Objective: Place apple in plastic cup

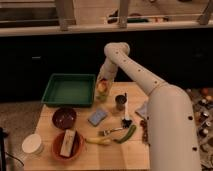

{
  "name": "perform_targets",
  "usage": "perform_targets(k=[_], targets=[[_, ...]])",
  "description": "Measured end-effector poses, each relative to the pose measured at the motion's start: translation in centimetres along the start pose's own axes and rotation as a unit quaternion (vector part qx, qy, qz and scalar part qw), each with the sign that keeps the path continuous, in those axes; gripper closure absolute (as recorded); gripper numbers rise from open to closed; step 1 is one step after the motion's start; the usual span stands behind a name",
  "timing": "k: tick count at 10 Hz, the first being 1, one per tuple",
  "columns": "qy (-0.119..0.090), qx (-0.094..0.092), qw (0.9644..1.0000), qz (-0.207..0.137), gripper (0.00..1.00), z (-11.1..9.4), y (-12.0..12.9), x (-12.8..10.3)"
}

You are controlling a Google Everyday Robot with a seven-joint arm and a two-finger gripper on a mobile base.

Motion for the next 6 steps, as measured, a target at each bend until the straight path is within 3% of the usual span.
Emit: perform_targets(k=[4,6], targets=[[-0.006,0.003,1.0000,0.003,0.34,0.13,0.00,0.14],[-0.007,0.003,1.0000,0.004,0.21,0.16,0.02,0.17]])
